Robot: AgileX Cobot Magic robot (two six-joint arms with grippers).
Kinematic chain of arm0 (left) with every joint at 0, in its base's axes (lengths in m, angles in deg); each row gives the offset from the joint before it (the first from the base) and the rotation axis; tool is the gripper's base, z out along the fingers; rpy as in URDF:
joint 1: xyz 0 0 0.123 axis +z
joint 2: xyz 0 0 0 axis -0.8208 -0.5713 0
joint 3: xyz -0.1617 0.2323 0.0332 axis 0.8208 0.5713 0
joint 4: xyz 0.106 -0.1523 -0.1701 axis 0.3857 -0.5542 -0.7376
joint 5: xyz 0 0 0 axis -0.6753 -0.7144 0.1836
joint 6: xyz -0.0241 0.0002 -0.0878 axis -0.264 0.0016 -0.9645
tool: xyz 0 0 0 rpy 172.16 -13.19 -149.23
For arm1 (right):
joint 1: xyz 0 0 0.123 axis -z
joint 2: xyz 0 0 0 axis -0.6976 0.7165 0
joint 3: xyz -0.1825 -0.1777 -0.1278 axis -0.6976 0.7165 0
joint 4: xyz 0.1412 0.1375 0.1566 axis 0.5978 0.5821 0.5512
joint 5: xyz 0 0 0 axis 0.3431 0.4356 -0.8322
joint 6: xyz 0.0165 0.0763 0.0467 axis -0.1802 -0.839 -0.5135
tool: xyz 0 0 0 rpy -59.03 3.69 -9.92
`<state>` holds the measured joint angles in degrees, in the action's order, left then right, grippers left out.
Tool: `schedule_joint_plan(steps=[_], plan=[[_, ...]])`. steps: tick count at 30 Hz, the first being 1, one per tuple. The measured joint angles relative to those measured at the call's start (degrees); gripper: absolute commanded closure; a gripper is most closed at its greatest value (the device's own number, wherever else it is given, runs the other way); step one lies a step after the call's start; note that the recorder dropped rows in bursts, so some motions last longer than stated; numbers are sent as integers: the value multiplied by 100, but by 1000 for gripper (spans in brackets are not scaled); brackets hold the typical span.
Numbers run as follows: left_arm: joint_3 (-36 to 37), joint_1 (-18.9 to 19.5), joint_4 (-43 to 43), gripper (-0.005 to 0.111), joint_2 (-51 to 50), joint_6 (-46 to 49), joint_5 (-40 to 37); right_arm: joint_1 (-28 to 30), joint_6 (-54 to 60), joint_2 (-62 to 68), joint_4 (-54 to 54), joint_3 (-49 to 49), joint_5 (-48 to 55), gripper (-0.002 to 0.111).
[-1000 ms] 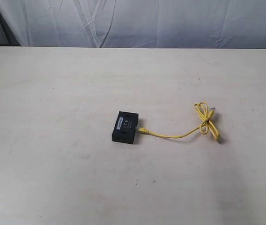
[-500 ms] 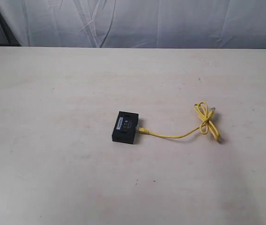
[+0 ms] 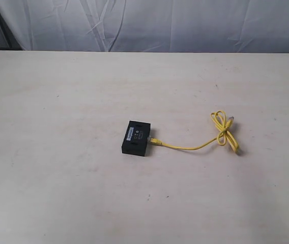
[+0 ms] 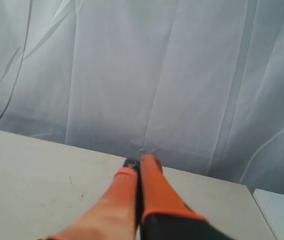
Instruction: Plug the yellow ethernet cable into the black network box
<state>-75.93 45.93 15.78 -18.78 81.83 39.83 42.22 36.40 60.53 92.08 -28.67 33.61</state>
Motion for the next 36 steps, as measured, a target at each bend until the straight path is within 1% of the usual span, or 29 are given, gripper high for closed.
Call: schedule_joint_plan(steps=[5, 9, 25, 29, 36], plan=[[91, 0, 0, 107, 459, 0, 110, 0, 0, -685, 156, 331, -123, 109], [91, 0, 0, 107, 531, 0, 154, 0, 0, -902, 179, 408, -135, 109], [91, 0, 0, 107, 535, 13, 203, 0, 0, -925, 179, 412, -135, 109], [91, 0, 139, 107, 535, 7, 174, 0, 0, -925, 179, 412, -135, 109], [222, 0, 366, 107, 739, -572, -20, 0, 0, -925, 179, 412, -147, 109]])
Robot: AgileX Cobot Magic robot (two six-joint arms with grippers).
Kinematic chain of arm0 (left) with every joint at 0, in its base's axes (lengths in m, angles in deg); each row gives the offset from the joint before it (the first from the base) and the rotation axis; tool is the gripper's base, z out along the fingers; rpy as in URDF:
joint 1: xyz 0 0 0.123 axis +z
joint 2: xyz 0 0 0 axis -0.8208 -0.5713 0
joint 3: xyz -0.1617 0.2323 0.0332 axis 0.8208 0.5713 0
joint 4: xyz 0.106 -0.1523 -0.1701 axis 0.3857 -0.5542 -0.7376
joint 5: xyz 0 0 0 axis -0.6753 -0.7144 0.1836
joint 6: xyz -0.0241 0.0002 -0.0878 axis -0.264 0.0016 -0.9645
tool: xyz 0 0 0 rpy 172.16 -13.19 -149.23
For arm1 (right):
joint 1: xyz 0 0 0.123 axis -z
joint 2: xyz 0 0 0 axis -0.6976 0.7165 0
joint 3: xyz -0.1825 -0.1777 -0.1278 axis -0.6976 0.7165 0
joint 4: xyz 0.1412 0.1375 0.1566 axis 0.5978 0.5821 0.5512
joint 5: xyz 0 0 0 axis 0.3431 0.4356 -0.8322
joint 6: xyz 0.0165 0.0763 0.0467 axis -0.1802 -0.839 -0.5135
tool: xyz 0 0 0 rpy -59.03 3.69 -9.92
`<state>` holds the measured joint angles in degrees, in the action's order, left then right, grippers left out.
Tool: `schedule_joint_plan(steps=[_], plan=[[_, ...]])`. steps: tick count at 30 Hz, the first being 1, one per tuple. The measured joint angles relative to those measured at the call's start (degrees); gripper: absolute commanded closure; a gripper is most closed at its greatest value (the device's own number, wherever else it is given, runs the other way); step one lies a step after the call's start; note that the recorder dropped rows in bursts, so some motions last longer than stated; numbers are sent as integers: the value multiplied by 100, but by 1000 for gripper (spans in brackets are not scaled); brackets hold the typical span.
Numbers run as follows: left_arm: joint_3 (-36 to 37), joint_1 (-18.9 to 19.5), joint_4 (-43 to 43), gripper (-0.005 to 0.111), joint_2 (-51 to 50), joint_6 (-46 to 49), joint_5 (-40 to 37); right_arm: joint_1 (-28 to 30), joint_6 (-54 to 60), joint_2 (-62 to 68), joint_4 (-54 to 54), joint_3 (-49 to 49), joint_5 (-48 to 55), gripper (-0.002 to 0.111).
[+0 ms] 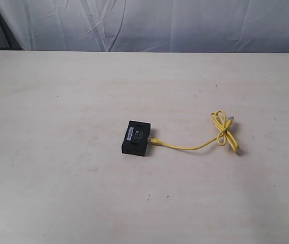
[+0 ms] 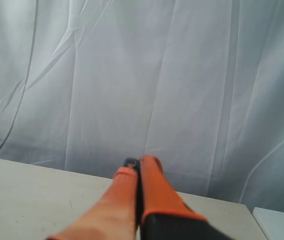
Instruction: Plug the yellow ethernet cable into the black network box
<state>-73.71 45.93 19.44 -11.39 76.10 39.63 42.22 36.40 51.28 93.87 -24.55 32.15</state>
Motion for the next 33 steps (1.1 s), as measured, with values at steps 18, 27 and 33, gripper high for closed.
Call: schedule_joint_plan(steps=[18, 27, 33], plan=[[1682, 924, -431, 107, 742, -86, 64, 0, 0, 0, 11, 0, -23, 109], [1982, 1153, -524, 107, 992, -96, -10, 0, 0, 0, 11, 0, -23, 109], [1982, 1153, -524, 107, 992, -96, -34, 0, 0, 0, 11, 0, -23, 109]])
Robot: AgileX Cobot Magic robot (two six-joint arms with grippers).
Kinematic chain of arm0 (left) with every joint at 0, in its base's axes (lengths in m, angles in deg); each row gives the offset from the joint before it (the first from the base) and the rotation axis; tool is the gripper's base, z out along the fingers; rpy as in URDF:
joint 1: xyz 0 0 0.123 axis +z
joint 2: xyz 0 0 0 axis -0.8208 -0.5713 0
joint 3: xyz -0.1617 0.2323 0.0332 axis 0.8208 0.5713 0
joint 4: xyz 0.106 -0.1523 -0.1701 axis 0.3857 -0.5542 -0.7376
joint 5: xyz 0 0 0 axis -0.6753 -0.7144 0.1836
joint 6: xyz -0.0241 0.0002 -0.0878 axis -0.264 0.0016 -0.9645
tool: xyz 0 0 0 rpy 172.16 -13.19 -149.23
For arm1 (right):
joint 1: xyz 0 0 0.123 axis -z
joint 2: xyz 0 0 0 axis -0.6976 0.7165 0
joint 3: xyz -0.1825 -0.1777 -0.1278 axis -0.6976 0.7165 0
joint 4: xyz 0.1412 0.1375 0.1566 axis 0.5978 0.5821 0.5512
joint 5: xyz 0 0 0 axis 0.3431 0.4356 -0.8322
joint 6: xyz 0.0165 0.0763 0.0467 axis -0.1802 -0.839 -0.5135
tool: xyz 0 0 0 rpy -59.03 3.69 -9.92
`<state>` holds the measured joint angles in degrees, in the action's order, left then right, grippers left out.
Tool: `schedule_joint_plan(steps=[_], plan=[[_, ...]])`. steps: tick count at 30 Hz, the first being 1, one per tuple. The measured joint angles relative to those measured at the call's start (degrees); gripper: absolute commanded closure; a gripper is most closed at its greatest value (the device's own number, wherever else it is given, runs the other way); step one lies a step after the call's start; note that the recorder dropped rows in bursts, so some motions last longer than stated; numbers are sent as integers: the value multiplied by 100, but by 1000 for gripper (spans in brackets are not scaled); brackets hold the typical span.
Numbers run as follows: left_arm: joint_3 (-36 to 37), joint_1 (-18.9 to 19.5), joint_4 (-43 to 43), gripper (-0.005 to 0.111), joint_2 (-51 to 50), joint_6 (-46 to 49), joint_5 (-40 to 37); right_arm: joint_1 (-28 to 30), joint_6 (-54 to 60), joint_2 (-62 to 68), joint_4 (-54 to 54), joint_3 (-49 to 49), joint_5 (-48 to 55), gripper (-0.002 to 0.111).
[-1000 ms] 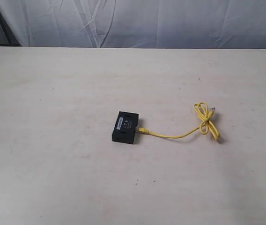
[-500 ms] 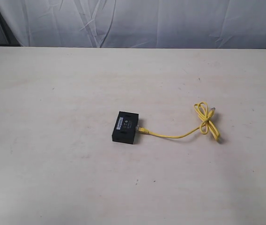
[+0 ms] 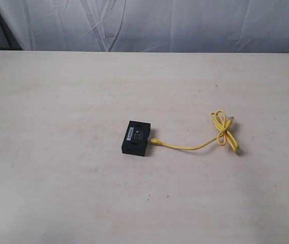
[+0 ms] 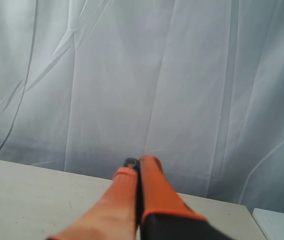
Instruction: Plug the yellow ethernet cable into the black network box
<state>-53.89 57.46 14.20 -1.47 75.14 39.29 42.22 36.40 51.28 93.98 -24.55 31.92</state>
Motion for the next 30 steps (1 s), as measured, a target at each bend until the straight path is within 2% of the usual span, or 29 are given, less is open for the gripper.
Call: schedule_joint_plan(steps=[30], plan=[[0, 0, 27, 107, 0, 0, 0, 0, 0, 0, 130, 0, 0, 109]])
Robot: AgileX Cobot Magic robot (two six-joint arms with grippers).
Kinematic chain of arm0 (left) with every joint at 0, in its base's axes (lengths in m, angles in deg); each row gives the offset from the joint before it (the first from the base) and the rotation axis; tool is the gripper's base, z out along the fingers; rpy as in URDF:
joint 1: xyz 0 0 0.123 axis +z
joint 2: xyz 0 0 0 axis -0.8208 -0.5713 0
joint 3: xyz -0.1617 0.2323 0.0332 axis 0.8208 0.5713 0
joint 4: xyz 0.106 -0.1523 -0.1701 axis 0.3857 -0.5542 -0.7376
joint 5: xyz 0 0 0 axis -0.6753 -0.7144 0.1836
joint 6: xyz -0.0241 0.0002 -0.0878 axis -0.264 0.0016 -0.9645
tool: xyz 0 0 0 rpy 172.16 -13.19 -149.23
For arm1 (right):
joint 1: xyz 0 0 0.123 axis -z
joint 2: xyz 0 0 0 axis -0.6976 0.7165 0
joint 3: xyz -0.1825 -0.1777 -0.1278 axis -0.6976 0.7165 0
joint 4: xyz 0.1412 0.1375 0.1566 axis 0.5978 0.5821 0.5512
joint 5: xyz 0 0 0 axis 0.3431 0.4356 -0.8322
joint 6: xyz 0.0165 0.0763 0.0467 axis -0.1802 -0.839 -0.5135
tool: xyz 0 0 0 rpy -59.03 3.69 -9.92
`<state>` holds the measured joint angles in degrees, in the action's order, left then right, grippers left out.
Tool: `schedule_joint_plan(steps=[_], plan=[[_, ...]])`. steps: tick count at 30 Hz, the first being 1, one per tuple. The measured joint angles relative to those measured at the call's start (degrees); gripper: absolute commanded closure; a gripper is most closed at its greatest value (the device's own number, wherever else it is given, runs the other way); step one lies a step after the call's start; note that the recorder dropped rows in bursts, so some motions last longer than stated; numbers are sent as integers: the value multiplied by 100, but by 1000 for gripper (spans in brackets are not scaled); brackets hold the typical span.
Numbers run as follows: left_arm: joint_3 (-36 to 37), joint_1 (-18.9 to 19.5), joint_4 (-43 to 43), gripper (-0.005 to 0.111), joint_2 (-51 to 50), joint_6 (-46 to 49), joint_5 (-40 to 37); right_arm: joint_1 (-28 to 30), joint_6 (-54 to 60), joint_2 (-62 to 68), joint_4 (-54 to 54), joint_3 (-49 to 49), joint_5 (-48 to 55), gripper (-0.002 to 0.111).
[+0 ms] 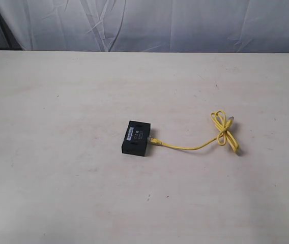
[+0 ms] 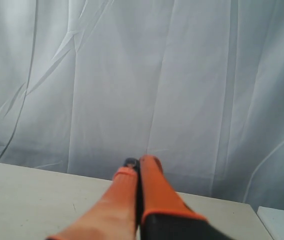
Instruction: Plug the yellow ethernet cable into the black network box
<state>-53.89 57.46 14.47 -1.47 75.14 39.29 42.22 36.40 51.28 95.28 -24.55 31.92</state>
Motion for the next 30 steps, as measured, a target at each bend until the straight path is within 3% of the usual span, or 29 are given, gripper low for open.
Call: schedule_joint_plan(steps=[8, 12, 23, 30], plan=[[0, 0, 0, 107, 0, 0, 0, 0, -121, -164, -92, 0, 232, 109], [0, 0, 0, 107, 0, 0, 0, 24, -1323, -473, -777, 47, 1094, 109], [0, 0, 10, 107, 0, 0, 0, 238, -1868, -1586, -889, 1498, 1266, 109], [0, 0, 10, 107, 0, 0, 0, 238, -1907, -1648, -945, 1833, 1348, 109]])
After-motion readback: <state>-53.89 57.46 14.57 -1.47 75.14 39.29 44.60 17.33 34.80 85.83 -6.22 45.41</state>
